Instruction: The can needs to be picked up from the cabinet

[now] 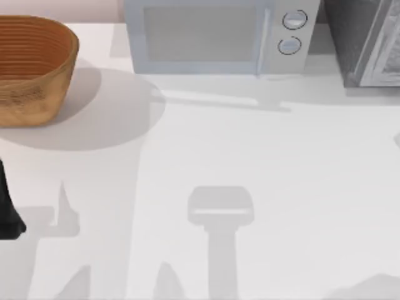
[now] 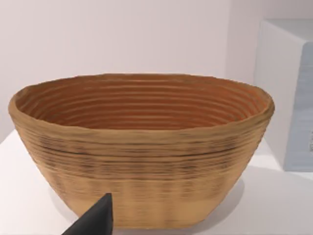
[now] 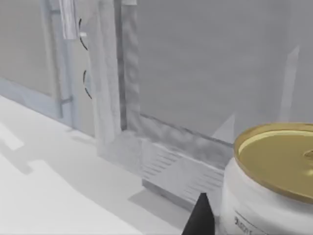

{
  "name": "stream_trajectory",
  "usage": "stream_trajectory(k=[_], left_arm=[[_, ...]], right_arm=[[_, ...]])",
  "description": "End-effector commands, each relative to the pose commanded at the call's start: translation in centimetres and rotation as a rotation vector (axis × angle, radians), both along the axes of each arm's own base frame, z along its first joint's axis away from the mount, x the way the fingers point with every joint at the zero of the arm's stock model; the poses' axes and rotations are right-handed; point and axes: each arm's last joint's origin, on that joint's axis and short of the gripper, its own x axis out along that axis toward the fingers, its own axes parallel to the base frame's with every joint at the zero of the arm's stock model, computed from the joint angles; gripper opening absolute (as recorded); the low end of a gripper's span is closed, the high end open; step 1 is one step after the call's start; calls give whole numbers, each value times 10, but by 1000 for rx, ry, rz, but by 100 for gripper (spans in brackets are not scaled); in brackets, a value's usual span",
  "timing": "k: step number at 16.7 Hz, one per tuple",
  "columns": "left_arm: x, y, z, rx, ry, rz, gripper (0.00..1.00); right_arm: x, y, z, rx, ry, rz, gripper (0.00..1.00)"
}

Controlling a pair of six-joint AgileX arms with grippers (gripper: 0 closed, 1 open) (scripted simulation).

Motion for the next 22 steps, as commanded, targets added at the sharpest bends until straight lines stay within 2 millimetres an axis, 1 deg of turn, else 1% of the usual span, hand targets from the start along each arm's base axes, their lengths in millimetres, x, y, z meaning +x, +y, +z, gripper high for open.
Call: stream_trajectory(k=[2,4,8,10,15,18,22], left_arm=[[0,0,0,0,0,0,100],[0,0,0,0,0,0,100],[0,0,0,0,0,0,100],[0,0,0,0,0,0,100],[0,0,0,0,0,0,100],[0,0,0,0,0,0,100],[0,0,0,0,0,0,100]], right_arm=[[-2,-10,-21,-2,1,28,0],[-3,-15,-32,-4,1,43,0],[-3,-16,-34,-4,1,45,0],[-2,-13,-35,1,6,48,0],[14,1,-40,-4,1,45,0],[14,1,-40,-4,1,45,0],[14,1,-40,-4,1,45,30]])
